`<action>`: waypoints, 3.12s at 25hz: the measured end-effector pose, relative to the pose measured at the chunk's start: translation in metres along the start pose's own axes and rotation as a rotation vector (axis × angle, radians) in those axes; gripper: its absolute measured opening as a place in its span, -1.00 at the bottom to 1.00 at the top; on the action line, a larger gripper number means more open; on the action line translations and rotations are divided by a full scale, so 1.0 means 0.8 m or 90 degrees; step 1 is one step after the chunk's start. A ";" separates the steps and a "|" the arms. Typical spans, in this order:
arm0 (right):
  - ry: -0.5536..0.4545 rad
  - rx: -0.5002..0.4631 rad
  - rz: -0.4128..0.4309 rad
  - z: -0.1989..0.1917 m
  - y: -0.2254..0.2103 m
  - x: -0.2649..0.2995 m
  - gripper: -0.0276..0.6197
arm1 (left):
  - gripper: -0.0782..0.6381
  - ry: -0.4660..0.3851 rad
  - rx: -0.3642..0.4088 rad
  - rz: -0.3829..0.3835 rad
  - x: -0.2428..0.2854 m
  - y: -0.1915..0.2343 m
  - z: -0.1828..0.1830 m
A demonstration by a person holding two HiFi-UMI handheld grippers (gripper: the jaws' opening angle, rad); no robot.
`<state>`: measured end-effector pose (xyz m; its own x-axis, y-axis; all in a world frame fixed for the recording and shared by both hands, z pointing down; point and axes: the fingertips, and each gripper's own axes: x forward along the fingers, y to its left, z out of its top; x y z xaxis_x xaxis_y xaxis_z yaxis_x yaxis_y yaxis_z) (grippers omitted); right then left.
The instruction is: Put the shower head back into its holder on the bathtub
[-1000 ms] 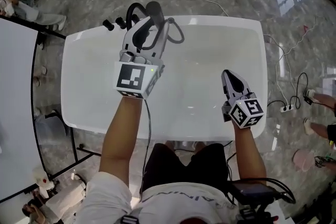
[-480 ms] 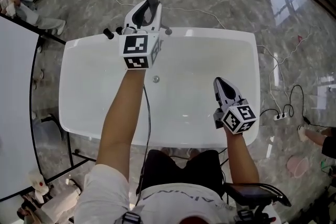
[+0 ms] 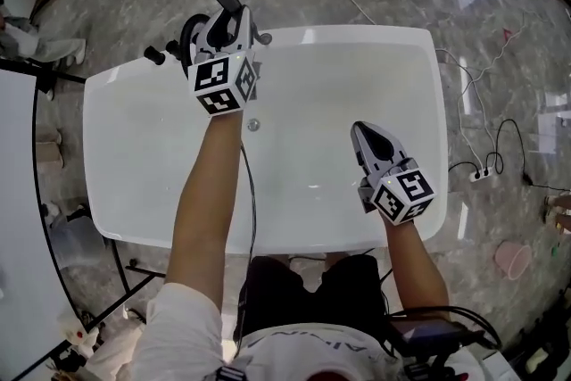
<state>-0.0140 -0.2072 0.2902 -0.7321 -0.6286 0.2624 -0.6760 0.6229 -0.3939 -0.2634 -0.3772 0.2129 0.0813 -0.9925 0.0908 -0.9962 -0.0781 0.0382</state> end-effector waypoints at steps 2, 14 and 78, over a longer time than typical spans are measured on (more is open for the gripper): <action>-0.003 -0.015 0.010 -0.001 -0.009 0.021 -0.89 | -0.42 0.002 0.014 0.008 0.015 0.006 -0.024; -0.009 -0.103 0.033 -0.033 -0.062 0.142 -0.89 | -0.42 -0.012 0.033 0.015 0.079 0.021 -0.138; 0.087 -0.003 -0.050 -0.237 -0.080 0.043 -0.89 | -0.11 0.050 0.005 -0.061 0.051 -0.012 -0.265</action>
<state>-0.0120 -0.1807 0.4912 -0.6814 -0.6061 0.4102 -0.7317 0.5766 -0.3634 -0.2442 -0.3967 0.4270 0.1784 -0.9702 0.1642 -0.9839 -0.1737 0.0428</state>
